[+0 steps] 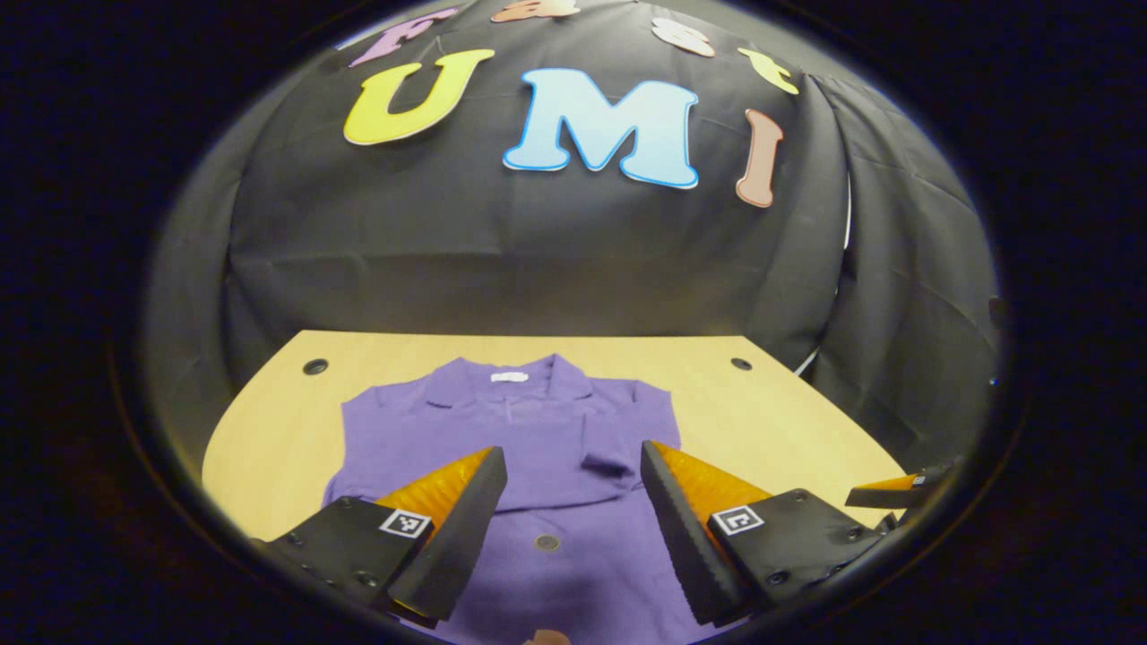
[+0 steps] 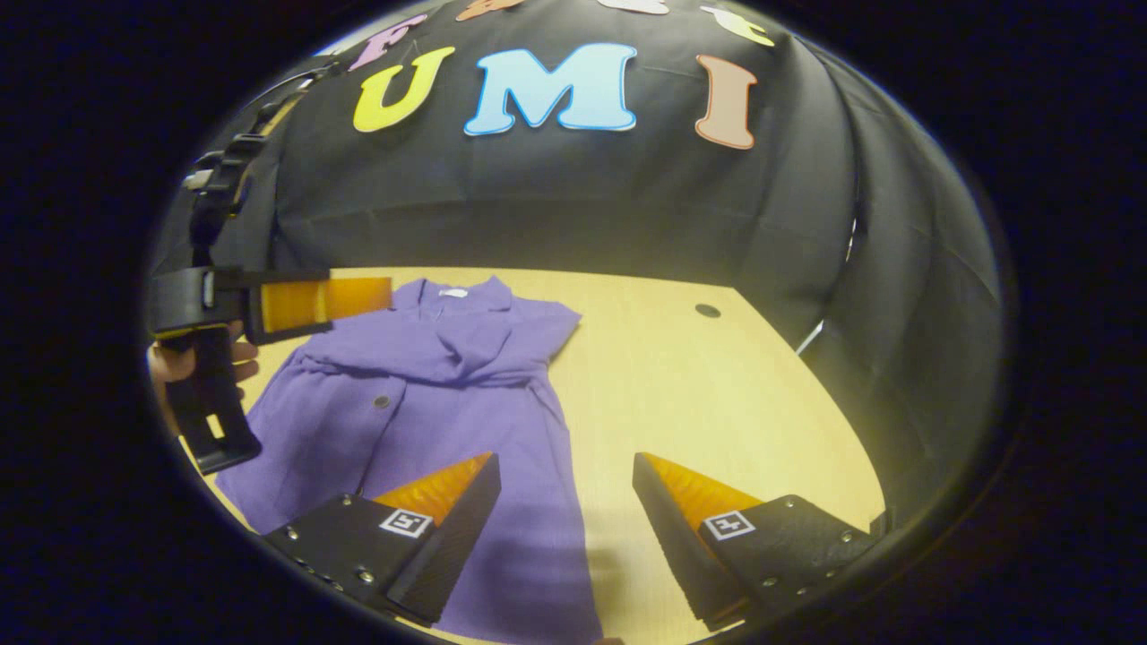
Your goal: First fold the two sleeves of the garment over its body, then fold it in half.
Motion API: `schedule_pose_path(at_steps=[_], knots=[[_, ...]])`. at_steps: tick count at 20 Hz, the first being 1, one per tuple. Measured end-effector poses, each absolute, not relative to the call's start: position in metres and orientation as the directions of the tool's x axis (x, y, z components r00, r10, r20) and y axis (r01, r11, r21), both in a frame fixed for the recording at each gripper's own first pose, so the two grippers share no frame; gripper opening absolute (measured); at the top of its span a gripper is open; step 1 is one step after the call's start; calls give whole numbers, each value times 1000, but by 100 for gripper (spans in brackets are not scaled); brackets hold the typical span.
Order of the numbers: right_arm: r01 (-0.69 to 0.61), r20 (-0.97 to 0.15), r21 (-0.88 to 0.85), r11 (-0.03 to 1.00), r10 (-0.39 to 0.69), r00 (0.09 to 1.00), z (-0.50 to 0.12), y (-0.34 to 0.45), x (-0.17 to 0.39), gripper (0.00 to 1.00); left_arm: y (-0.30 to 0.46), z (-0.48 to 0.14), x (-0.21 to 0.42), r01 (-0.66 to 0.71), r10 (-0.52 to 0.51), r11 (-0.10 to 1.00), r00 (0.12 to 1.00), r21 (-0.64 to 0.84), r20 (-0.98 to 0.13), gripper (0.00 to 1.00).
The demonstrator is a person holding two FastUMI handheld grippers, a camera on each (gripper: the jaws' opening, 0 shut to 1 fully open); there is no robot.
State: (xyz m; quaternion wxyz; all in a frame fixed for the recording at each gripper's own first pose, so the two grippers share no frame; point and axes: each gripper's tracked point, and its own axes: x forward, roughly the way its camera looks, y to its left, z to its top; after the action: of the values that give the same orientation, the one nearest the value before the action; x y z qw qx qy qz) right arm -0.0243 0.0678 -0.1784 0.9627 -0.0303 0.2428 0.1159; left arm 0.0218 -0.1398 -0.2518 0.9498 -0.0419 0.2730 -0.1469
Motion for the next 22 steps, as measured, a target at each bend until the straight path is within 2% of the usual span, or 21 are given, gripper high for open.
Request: schedule_pose_path(at_steps=[5,12,22], knots=[[-181,-565,34,983,168,808,-215,62,-59,94,-65,-275,-49,213,-247,969,785,-126,-568,98],[-131,-607,19,991,115,786,-242,55,-108,94,18,-305,-129,143,-180,984,753,-109,-633,98],[-66,-670,59,996,88,737,-278,48,-131,94,104,-343,-221,73,-101,995,695,-70,-712,98]])
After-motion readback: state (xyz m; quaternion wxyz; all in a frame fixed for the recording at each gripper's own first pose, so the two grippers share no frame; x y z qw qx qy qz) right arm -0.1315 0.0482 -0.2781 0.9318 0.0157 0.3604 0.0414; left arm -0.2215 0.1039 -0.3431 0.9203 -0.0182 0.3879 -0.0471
